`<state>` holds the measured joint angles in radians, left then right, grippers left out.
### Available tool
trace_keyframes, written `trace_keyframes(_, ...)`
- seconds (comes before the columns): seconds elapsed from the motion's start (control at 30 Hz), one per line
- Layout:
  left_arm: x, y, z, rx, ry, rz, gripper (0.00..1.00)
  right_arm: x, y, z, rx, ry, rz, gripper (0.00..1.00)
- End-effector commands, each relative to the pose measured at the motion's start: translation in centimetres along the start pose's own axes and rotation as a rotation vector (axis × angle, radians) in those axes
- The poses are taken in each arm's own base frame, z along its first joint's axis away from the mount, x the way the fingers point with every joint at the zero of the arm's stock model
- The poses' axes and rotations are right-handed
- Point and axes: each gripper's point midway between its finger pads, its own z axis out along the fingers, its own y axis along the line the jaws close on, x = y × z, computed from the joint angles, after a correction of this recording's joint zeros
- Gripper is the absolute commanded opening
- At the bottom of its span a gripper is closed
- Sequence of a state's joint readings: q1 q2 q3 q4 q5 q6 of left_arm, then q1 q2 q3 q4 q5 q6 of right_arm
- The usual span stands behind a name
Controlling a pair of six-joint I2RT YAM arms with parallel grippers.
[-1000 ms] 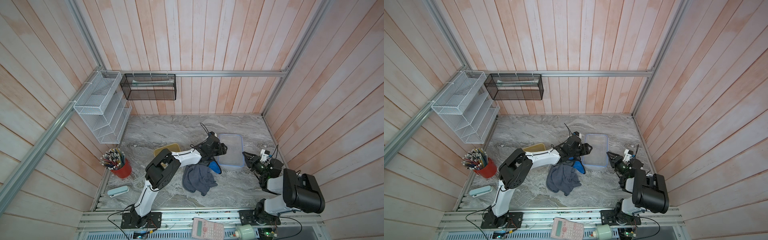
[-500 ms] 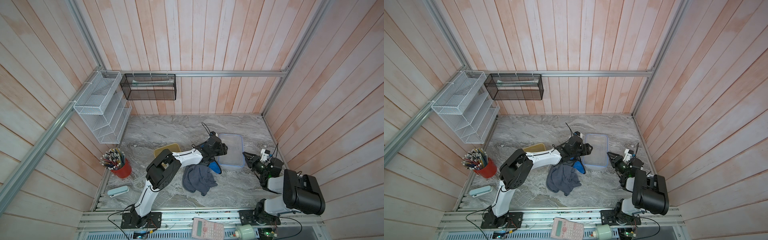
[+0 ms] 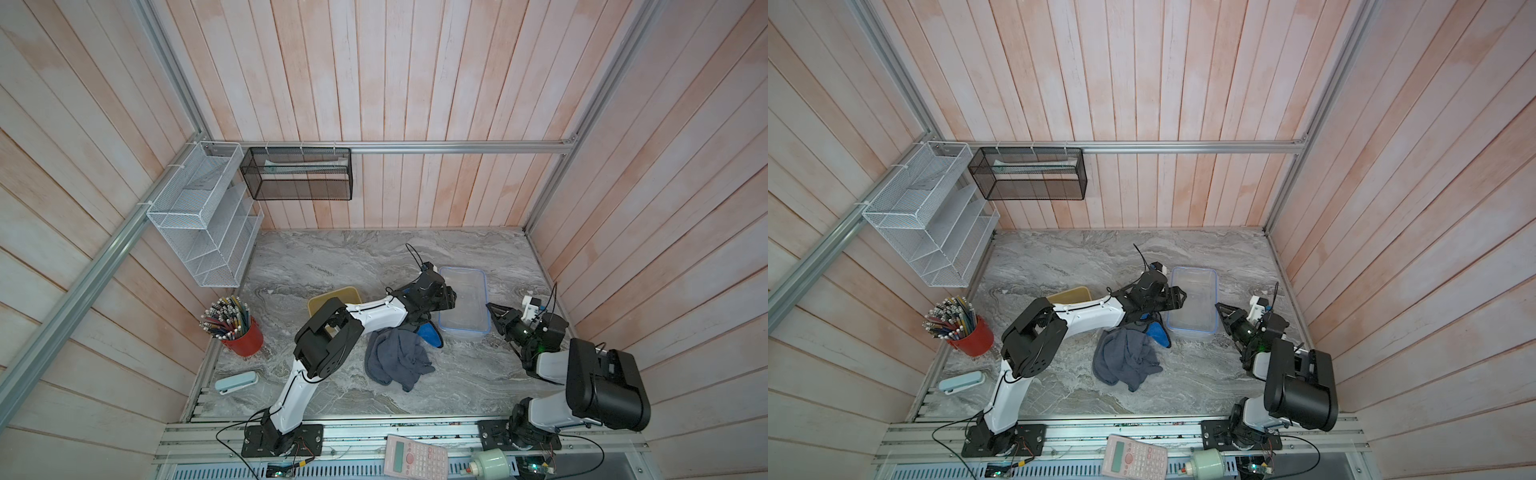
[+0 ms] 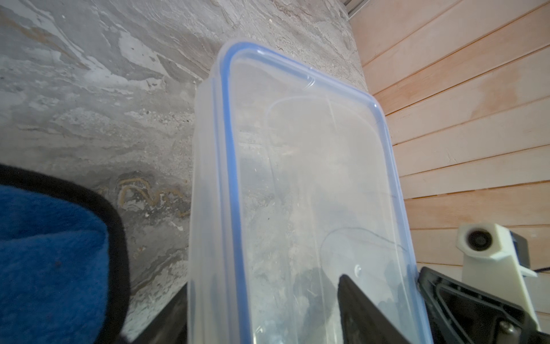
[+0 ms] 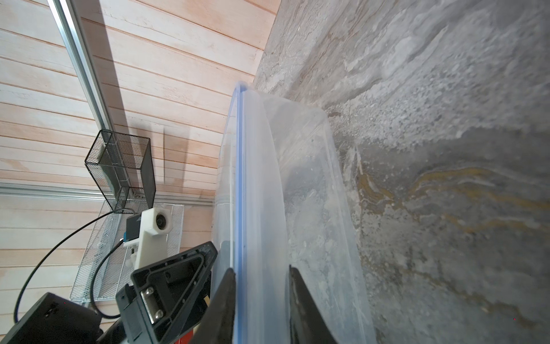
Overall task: Wipe the insides of the lunch boxes
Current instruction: Open the fastener of the lunch box.
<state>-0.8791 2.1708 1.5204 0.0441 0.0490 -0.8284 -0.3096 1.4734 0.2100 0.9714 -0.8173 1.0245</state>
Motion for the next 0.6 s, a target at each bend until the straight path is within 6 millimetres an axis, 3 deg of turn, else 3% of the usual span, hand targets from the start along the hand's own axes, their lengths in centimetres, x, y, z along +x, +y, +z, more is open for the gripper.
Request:
trace_keyframes(0.0, 1.9, 1.0, 0.3, 0.027, 0.041, -0.028, 0.71, -0.2, -1.2, 0.1, 0.021, 0.005, -0.009, 0.17)
trace_keyframes(0.1, 1.2, 0.7, -0.1, 0.073, 0.034, -0.080, 0.71, -0.6, -1.4, 0.2, -0.004, 0.004, 0.022, 0.36)
trace_keyframes(0.3, -0.1, -0.5, -1.3, 0.110, -0.006, -0.089, 0.73, -0.5, -0.8, -0.1, -0.051, -0.005, 0.060, 0.63)
trace_keyframes(0.57, -0.3, -1.1, -2.5, 0.130, -0.025, -0.127, 0.74, 0.9, 0.3, -1.7, -0.083, -0.033, 0.144, 0.70)
